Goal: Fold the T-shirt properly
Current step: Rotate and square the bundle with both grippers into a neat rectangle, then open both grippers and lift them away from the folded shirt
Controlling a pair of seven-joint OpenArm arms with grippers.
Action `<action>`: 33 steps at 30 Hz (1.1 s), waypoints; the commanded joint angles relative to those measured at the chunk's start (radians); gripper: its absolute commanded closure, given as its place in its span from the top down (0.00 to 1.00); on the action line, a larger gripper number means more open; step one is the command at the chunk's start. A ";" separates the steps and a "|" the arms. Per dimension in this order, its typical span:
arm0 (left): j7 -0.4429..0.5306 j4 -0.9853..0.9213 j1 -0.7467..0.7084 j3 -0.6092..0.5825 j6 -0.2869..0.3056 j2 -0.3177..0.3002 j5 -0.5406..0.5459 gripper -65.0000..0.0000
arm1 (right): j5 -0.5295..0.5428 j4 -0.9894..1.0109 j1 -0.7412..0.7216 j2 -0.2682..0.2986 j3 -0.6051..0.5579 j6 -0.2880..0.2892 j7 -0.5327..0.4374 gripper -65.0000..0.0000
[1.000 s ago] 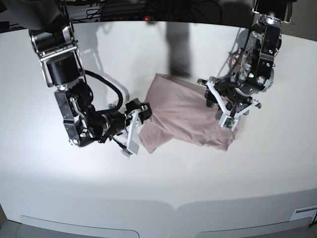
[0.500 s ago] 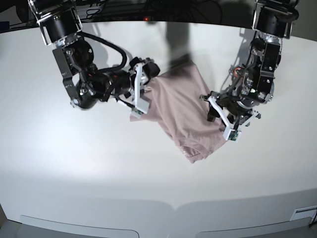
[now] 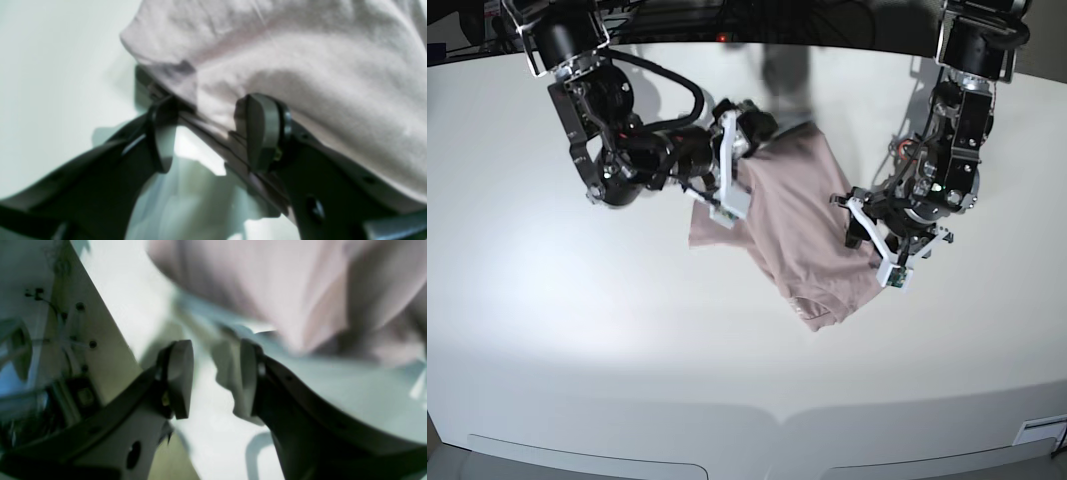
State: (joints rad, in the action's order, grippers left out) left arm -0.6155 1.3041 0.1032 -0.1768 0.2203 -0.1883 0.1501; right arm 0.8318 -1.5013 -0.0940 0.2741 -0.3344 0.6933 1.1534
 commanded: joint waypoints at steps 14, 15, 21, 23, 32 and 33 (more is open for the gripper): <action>-0.064 -0.008 0.002 -0.001 -0.010 -0.009 -0.045 0.50 | -0.500 0.158 -0.220 -0.066 0.008 0.005 -0.369 0.37; -0.064 -0.008 0.003 -0.001 -0.010 -0.009 -0.045 0.50 | -0.520 0.206 -0.229 -0.079 0.008 0.005 -0.368 0.37; -0.054 -0.008 0.003 -0.001 0.054 -0.010 -0.046 0.50 | -0.461 0.350 -0.237 -0.114 0.006 0.005 -0.279 0.37; -0.035 -0.008 0.004 -0.001 0.117 -0.010 -0.045 0.50 | -0.371 0.348 -0.234 -0.114 0.006 0.005 -0.201 0.37; -0.040 -0.008 0.045 -0.001 0.140 -0.013 -0.045 0.50 | -0.139 0.289 -0.235 -0.114 0.006 0.005 0.019 0.37; -0.045 -0.008 0.048 -0.001 0.140 -0.012 -0.045 0.50 | -0.130 0.282 -0.235 -0.114 0.006 0.005 0.027 0.37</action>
State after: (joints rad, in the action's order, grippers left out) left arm -0.6392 1.2930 0.1417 -0.1768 0.3592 -0.1967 0.1238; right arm 0.6846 -1.2011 -0.3084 0.1612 -0.3283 0.6933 1.1843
